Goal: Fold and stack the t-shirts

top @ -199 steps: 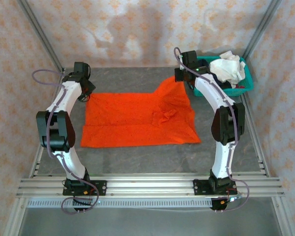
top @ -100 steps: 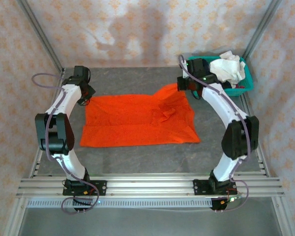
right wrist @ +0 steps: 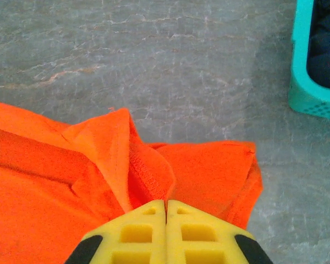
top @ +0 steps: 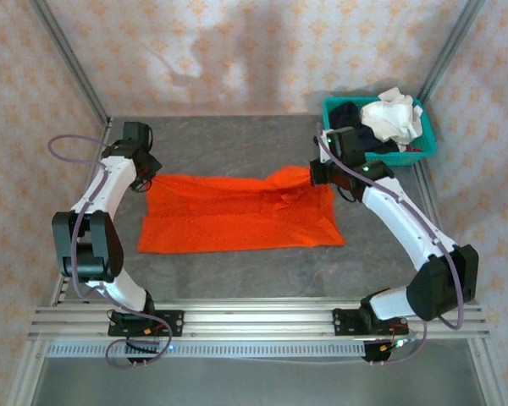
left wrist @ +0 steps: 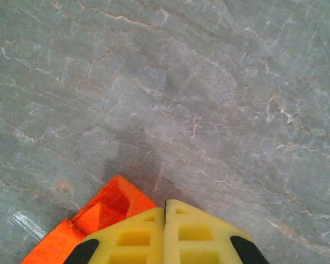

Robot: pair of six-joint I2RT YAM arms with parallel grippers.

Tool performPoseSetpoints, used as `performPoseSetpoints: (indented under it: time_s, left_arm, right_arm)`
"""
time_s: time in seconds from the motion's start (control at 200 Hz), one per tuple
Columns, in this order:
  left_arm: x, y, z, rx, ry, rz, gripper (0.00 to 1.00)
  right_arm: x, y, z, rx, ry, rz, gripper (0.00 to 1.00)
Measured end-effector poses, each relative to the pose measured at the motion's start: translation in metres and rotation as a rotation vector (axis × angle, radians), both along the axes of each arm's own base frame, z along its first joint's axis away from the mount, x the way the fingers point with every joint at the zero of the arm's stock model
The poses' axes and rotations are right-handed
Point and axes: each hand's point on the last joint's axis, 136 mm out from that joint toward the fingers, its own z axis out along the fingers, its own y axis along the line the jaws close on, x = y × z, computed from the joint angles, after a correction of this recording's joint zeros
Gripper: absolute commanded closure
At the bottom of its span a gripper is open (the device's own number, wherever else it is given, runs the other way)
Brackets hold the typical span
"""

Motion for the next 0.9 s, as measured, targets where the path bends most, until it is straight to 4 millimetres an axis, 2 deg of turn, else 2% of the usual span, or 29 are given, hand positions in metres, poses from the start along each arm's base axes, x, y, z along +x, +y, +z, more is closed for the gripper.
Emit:
performPoseSetpoints:
  time_s: [0.29,0.535,0.901]
  left_arm:
    - [-0.02,-0.001,-0.003,0.009,0.015,-0.014,1.0]
    - [-0.044,0.0,-0.012,0.023,0.041,-0.007,1.0]
    - [-0.06,0.003,-0.029,0.044,0.098,0.003,1.0]
  right_arm:
    - [-0.035,-0.012,-0.004,0.019,0.037,-0.036,1.0]
    - [-0.05,-0.02,-0.015,0.012,0.083,-0.062,1.0]
    - [-0.065,-0.022,-0.037,0.021,0.159,-0.073,1.0]
